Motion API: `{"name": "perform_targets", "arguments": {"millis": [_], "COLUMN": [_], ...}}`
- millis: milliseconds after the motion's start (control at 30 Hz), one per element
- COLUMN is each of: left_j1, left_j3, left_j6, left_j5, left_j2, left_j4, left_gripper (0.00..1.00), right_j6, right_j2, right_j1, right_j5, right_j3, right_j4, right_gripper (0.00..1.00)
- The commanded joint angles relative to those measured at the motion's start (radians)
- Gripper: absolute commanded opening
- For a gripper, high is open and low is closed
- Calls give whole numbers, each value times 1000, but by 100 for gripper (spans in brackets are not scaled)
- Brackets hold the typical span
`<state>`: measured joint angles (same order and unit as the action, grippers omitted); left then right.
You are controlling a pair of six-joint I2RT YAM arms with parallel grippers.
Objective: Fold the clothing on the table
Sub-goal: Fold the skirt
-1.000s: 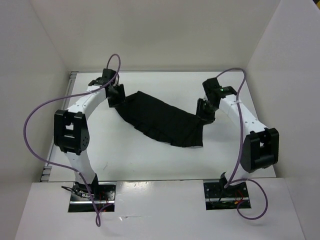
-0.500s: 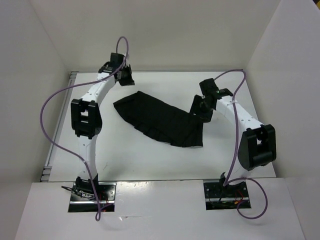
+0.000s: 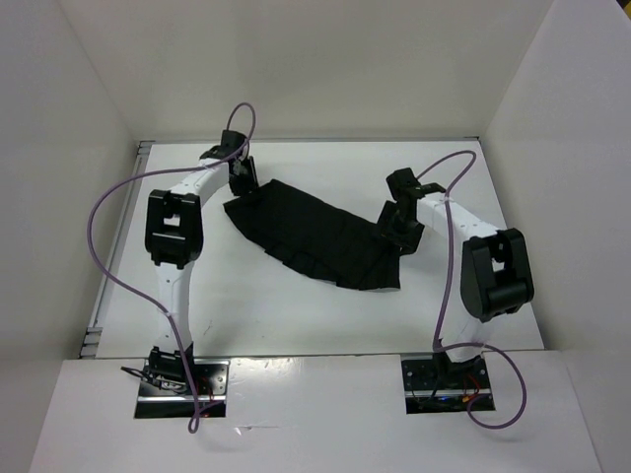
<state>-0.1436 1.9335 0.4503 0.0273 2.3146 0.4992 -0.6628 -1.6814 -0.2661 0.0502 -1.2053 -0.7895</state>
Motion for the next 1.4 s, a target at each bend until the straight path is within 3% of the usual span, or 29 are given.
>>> {"name": "perform_targets", "arguments": {"millis": [0,133,167,233,400,533,700,833,1067,1133,1167,1200,1267,1333,1367], "left_j1": [1,1,12,12,59,59,59,36,-16,-16,-16,-4,9,18,32], "left_j3": [-82,-157,-166,-177,-240,-341,-484,-580,-666,-666,-666,-651,-624,-601,-578], "left_j6": [13,13,13,4,4,4,4,4,14,14,14,14,14,2,-8], "left_j5": [2,78,97,138,302,362,393,393,306,263,263,263,282,283,269], "left_j2": [-9,-9,-9,0,0,-59,-155,-193,-306,-345,-360,-377,-432,-486,-501], "left_j4": [-28,-64,-64,-73,-93,-111,-131,-120,-73,-62,-62,-62,-53,-28,-19], "left_gripper": [43,55,65,75,80,67,27,7,2,9,20,39,54,77,80], "right_j6": [-26,-26,-26,-26,-26,-26,-17,3,12,23,35,35,55,66,75], "right_j2": [-29,-38,-29,-29,-11,-20,-76,-162,-271,-285,-296,-296,-276,-245,-204], "right_j1": [-9,-9,-9,-9,-9,1,34,47,47,56,56,65,65,74,74], "right_j5": [45,45,36,36,25,34,10,-26,-26,-26,-26,-26,-26,-17,-16], "right_j3": [21,21,21,21,21,21,-13,-69,-151,-174,-174,-190,-201,-211,-211], "right_j4": [44,44,44,44,44,55,101,110,159,197,208,208,217,217,207], "right_gripper": [73,73,73,73,73,73,73,68,56,55,55,55,55,55,55]}}
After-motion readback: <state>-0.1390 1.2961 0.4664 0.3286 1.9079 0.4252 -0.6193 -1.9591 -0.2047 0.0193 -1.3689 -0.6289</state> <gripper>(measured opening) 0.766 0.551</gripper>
